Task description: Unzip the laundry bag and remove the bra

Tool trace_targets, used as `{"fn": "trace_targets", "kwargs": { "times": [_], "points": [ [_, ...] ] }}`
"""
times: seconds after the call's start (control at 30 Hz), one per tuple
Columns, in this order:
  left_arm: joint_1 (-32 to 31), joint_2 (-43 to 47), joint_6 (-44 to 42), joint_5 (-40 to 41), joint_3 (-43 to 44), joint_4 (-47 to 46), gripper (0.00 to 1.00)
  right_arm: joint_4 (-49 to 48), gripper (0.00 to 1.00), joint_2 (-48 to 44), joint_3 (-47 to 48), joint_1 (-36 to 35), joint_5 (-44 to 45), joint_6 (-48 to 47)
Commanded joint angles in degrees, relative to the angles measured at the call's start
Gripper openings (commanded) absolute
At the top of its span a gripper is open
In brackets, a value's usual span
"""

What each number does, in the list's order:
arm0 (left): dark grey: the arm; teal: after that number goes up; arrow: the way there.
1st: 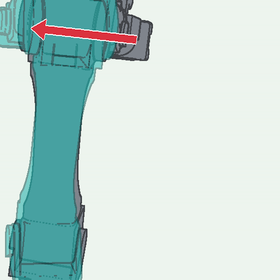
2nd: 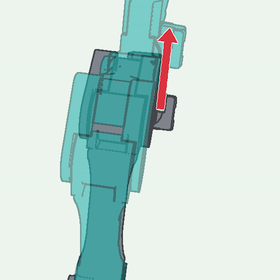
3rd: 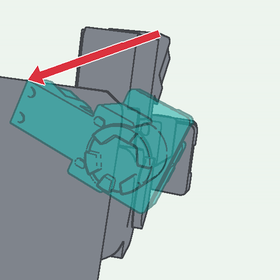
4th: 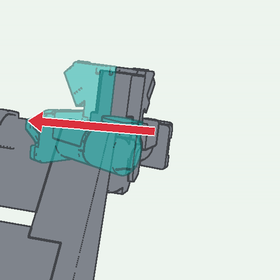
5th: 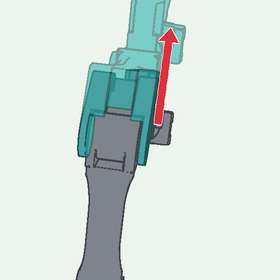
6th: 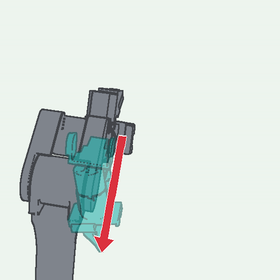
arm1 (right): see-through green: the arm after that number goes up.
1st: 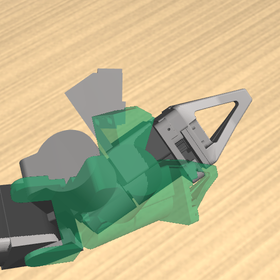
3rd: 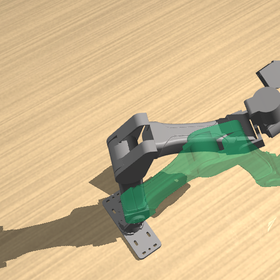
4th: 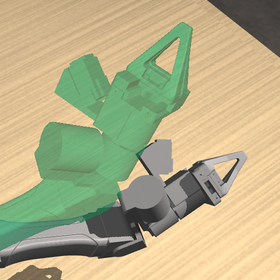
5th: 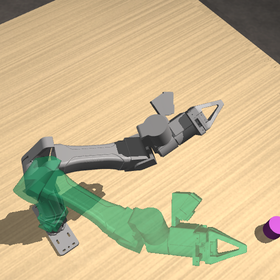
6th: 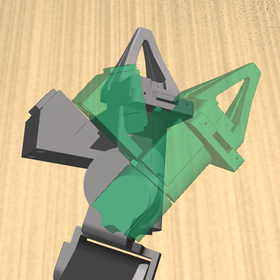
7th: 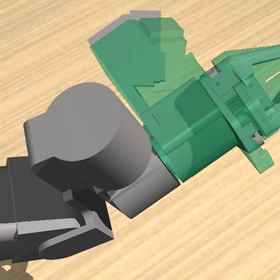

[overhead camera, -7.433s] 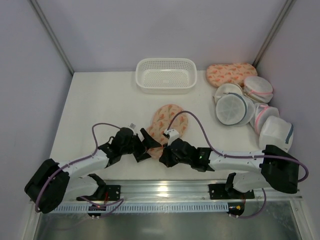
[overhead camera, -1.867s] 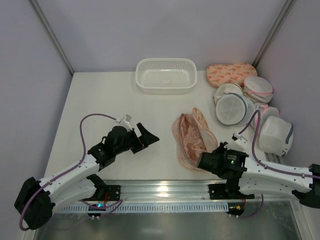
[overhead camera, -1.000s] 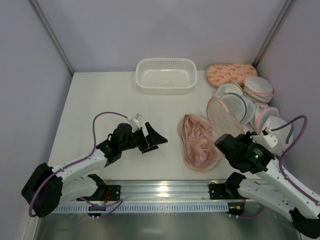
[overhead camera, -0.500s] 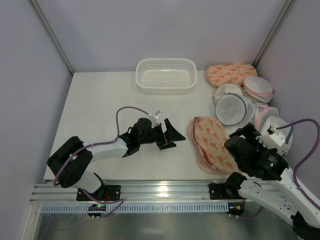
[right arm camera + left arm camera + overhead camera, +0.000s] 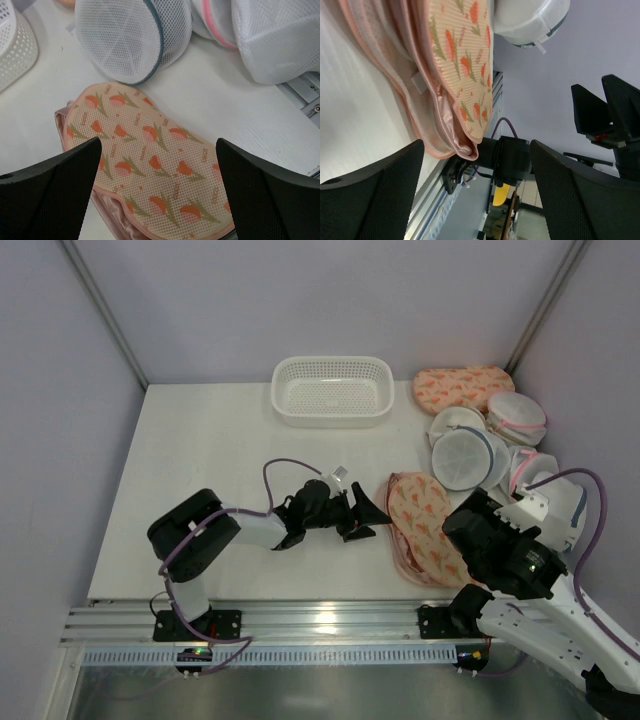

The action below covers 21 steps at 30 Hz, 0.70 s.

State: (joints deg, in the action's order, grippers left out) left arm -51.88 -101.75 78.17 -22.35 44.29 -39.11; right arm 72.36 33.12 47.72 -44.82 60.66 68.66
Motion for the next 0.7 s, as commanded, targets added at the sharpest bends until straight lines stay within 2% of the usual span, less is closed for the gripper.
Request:
{"fn": "trace_targets", "kwargs": {
  "times": [0.0, 0.03, 0.07, 0.1, 0.2, 0.5, 0.6, 0.67],
  "points": [
    [-0.5, -3.08, 1.19, 1.43, 2.02, -4.65, 0.83, -7.74, 0.98, -0.78, -2.37, 0.17, -4.49, -7.14],
    [-0.51, -3.97, 1.28, 1.52, 2.2, -5.18, 0.79, -8.37, 0.98, -0.87, -2.81, 0.17, -5.11, -7.31],
    [-0.68, -4.93, 1.54, 1.26, 2.81, -6.66, 0.69, -9.33, 0.95, -0.87, -3.68, 0.17, -5.81, -8.36],
    [-0.77, -7.12, 1.89, 0.21, 3.43, -7.55, 0.65, -10.82, 0.95, -0.78, -4.04, 0.17, -7.21, -8.89],
    [-1.12, -9.6, 3.13, 0.99, 5.45, -8.36, 0.6, -10.66, 0.94, 0.27, -4.22, 0.17, -8.1, -8.29],
    [-2.88, -9.08, -2.67, 10.21, 10.46, 12.45, 0.67, -10.92, 0.94, 0.54, -4.13, 0.17, -8.46, -8.37],
    [-3.49, -9.25, -3.46, 12.94, 12.39, 18.7, 0.72, -11.18, 0.95, 0.27, -4.48, 0.17, -8.72, -8.37],
    [-4.45, -9.69, -3.73, 14.69, 13.53, 20.21, 0.79, -11.45, 0.94, 0.36, -4.83, 0.17, -8.81, -8.28]
  ]
}}
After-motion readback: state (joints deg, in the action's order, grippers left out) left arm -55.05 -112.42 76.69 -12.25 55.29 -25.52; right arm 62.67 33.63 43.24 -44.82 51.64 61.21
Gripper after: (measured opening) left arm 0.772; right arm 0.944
